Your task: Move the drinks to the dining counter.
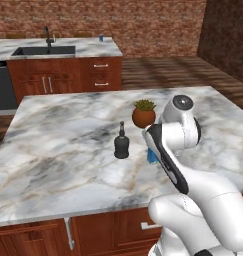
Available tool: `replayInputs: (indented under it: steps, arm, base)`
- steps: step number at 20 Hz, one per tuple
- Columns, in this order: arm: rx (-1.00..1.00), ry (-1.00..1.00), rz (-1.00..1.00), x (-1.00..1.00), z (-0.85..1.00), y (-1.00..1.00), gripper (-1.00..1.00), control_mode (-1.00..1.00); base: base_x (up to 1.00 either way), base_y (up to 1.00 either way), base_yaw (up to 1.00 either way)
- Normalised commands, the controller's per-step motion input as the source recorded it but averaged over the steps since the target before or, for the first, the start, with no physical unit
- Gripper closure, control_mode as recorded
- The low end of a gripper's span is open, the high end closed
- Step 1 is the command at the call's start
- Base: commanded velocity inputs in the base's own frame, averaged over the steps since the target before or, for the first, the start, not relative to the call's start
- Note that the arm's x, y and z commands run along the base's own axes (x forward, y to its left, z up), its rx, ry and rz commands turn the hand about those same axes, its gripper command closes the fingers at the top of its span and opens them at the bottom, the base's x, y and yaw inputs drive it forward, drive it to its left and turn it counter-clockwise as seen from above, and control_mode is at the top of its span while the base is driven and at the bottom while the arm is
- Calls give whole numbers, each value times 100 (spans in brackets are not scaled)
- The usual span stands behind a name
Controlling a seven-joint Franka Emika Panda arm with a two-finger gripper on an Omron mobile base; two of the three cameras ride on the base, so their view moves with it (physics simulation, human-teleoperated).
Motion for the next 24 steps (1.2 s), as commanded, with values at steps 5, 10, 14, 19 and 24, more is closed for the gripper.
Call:
replayInputs:
  steps: [5, 10, 14, 19, 24]
  arm:
    - [0, 1, -6, 28, 0, 0, -100, -100]
    - [0, 1, -3, 10, -2, -11, -100, -100]
    - [5, 1, -2, 1, -15, -18, -100, -100]
    - [6, 1, -1, 1, -20, -12, -100, -100]
    - [4, 0, 0, 5, -18, -2, -100, -100]
  base:
    - [0, 0, 0]
    - [0, 0, 0]
    - [0, 0, 0]
    - [0, 0, 0]
    - [0, 0, 0]
